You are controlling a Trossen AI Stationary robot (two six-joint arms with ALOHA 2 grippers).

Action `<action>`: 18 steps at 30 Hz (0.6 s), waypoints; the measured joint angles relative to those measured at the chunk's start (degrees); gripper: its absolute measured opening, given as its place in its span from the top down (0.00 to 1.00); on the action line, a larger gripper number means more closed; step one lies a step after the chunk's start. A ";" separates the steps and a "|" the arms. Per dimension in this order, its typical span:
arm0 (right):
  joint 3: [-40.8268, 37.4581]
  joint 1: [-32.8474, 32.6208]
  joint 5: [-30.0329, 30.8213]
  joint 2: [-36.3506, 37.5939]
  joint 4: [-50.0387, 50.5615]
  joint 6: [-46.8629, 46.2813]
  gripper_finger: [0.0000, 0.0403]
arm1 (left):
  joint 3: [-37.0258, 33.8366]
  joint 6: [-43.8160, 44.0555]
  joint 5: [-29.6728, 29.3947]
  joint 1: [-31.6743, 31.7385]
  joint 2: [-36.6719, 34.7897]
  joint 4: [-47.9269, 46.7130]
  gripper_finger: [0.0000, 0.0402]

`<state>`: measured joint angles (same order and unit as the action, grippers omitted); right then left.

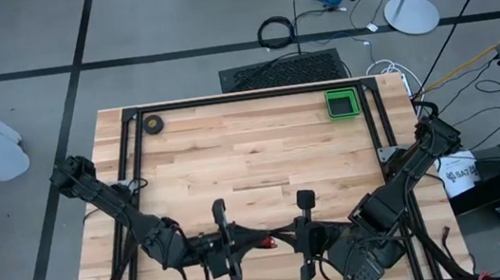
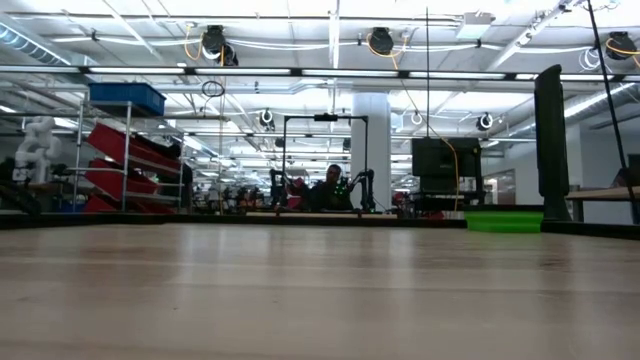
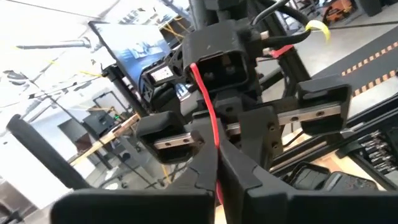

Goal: Coil cords
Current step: Coil the red wire on the black spool

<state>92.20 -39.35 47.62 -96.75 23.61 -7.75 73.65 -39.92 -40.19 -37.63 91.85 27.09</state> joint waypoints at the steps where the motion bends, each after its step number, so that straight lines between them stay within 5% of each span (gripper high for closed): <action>1: 0.00 0.00 0.00 0.00 0.07 -0.02 1.00 | 0.00 0.02 -0.32 -0.02 0.00 -0.02 0.98; 18: 0.02 -0.13 0.52 0.00 1.83 -0.59 1.00 | 0.00 -0.77 -15.23 -7.20 0.00 -5.69 0.99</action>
<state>92.23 -39.48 48.14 -96.75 25.44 -8.34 73.65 -40.69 -55.42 -44.83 91.85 21.40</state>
